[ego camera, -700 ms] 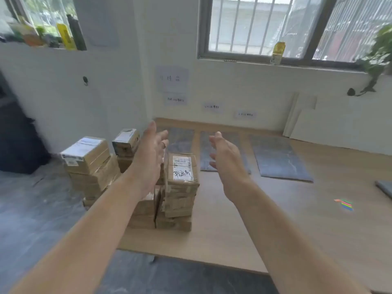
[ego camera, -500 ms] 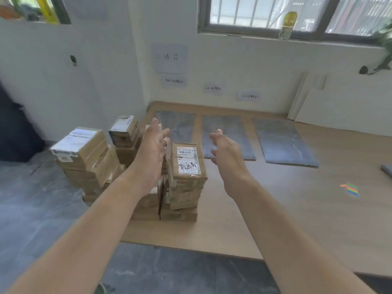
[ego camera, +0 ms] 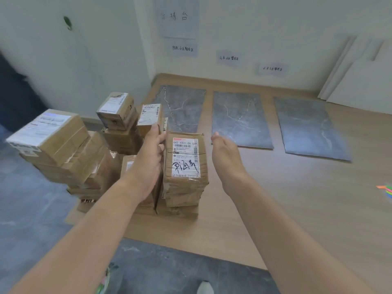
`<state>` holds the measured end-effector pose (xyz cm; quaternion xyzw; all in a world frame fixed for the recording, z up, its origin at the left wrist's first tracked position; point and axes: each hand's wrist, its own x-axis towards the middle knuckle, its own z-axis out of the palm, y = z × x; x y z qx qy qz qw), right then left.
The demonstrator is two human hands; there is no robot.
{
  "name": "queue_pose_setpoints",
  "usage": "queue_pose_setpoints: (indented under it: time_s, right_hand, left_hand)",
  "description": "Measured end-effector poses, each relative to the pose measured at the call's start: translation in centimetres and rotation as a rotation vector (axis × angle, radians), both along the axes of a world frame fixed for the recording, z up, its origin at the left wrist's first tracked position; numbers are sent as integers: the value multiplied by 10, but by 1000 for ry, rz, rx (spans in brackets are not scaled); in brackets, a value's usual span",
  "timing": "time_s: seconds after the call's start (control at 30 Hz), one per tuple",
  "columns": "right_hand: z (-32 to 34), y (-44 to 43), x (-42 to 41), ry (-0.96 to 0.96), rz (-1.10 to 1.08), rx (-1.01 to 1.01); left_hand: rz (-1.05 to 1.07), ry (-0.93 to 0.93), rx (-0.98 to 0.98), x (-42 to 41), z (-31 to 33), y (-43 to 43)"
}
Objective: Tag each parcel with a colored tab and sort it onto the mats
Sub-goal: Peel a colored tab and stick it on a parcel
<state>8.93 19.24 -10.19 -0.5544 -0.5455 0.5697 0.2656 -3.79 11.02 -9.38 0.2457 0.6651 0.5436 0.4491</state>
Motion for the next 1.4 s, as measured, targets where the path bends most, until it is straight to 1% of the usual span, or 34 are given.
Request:
queue_pose_setpoints:
  time_s: [0.13,0.3,0.43,0.63,0.83,1.07,1.23,1.33,1.4]
  right_hand:
    - [-23,11,-11,-33,54,-85]
    - [-32,11,-21,-78,101,-148]
    - [-31,11,-29,-75,72,-117]
    - [-20,17,-37,-49,22,-23]
    - [-6,24,-21,-20,-90,56]
    - [3,45,40,27,-223,104]
    - [-3,76,107,22,-278,117]
    - [-16,100,153,22,-270,109]
    - [-25,117,186,16,-251,110]
  left_hand:
    - [51,-89,-21,-11,-20,5]
    - [15,-125,-65,-21,-27,8]
    - [-13,-100,-62,-26,-23,11]
    - [-51,-77,16,-41,-6,17]
    - [-123,-80,68,-33,12,35]
    - [-197,-54,77,24,26,70]
    - [-225,-72,81,88,15,104]
    - [-208,-77,71,134,1,127]
    - [-150,-87,62,171,-9,141]
